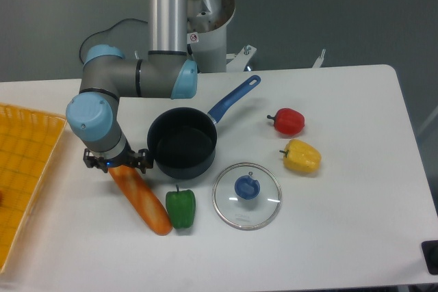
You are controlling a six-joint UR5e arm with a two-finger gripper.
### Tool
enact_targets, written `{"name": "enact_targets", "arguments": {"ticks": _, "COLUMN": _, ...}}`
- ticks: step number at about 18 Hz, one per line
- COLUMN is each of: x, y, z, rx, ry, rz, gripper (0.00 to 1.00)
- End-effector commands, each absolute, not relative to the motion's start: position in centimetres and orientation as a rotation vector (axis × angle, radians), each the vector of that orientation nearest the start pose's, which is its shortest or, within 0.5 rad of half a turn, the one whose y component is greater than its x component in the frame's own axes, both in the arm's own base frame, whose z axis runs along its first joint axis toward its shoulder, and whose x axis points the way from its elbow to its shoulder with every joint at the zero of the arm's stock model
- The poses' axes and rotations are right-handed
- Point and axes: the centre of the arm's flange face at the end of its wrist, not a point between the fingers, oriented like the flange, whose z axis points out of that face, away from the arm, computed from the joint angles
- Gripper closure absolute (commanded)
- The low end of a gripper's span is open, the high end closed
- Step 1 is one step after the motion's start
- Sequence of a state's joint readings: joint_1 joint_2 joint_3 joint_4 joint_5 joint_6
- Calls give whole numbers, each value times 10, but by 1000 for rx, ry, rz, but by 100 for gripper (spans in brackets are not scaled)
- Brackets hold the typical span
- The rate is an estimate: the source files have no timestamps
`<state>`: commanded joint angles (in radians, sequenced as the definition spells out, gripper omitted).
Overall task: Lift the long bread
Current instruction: 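Lower the gripper onto the end of the long bread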
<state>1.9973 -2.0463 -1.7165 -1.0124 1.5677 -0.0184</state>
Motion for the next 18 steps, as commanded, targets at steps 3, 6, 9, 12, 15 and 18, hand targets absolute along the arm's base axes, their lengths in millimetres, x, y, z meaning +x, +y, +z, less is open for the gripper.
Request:
{"name": "enact_targets", "arguments": {"ticks": 3, "x": -129, "y": 609, "z": 203, "rx": -3126, "ry": -707, "rz": -26, "gripper": 0}}
{"name": "enact_targets", "arguments": {"ticks": 6, "x": -129, "y": 609, "z": 201, "rx": -3129, "ry": -708, "rz": -29, "gripper": 0}}
{"name": "enact_targets", "arguments": {"ticks": 9, "x": -128, "y": 607, "z": 199, "rx": -3135, "ry": -709, "rz": -29, "gripper": 0}}
{"name": "enact_targets", "arguments": {"ticks": 12, "x": -127, "y": 606, "z": 197, "rx": -3139, "ry": -713, "rz": -31, "gripper": 0}}
{"name": "enact_targets", "arguments": {"ticks": 15, "x": -126, "y": 606, "z": 193, "rx": -3146, "ry": -709, "rz": -33, "gripper": 0}}
{"name": "enact_targets", "arguments": {"ticks": 18, "x": -126, "y": 606, "z": 188, "rx": -3154, "ry": -708, "rz": -35, "gripper": 0}}
